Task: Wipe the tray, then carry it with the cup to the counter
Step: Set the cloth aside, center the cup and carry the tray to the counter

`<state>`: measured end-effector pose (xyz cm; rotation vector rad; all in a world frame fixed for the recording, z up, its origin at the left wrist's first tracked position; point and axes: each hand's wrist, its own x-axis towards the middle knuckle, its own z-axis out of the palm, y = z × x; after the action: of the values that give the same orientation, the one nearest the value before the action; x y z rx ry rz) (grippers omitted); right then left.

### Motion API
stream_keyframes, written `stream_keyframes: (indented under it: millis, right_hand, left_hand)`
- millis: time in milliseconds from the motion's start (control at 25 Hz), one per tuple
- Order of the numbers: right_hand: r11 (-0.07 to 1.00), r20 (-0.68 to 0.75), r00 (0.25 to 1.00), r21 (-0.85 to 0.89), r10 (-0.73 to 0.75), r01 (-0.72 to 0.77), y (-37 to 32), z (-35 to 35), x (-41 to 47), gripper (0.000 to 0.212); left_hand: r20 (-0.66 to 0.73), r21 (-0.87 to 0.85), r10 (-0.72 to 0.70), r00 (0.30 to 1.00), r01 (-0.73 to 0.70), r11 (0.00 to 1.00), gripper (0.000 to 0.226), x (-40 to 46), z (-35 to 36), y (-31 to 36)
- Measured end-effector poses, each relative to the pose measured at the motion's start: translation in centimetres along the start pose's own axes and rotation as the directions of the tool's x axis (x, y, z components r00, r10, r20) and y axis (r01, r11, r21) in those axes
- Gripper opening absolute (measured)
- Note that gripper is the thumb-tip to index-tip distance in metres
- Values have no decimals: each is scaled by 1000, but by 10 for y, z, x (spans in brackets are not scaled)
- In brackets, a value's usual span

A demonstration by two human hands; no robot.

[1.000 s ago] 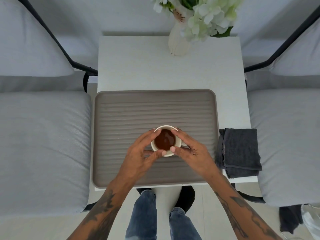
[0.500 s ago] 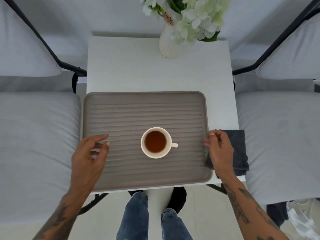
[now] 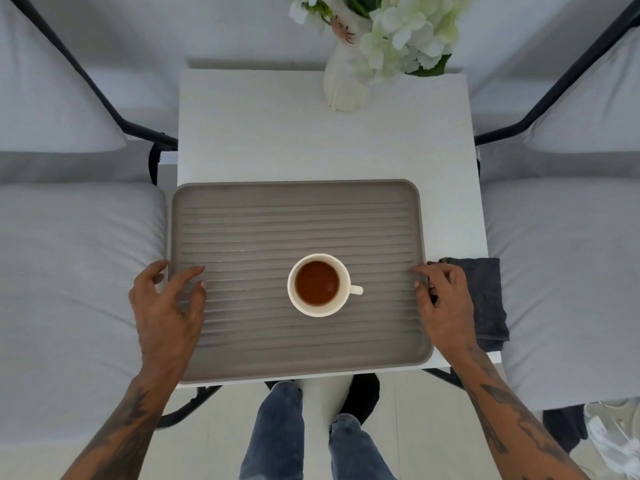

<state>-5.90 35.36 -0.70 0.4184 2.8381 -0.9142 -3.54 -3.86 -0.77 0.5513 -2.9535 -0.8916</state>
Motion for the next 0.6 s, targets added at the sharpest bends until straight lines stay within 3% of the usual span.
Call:
stream_keyframes:
  millis: [120, 400, 600]
  right_hand:
    - [999, -8, 1000, 46, 3, -3, -5, 2, 4, 35]
    - [980, -85, 996, 199, 11, 6, -13, 12, 8, 32]
    - [981, -73, 997, 194, 9, 5, -18, 15, 7, 35]
  left_hand:
    - [-17, 20, -65, 998, 66, 998, 25, 5, 6, 1]
    - [-11, -127, -191, 982, 188, 974, 31, 2, 2, -1]
    - [-56, -152, -278, 959, 267, 952, 37, -8, -5, -8]
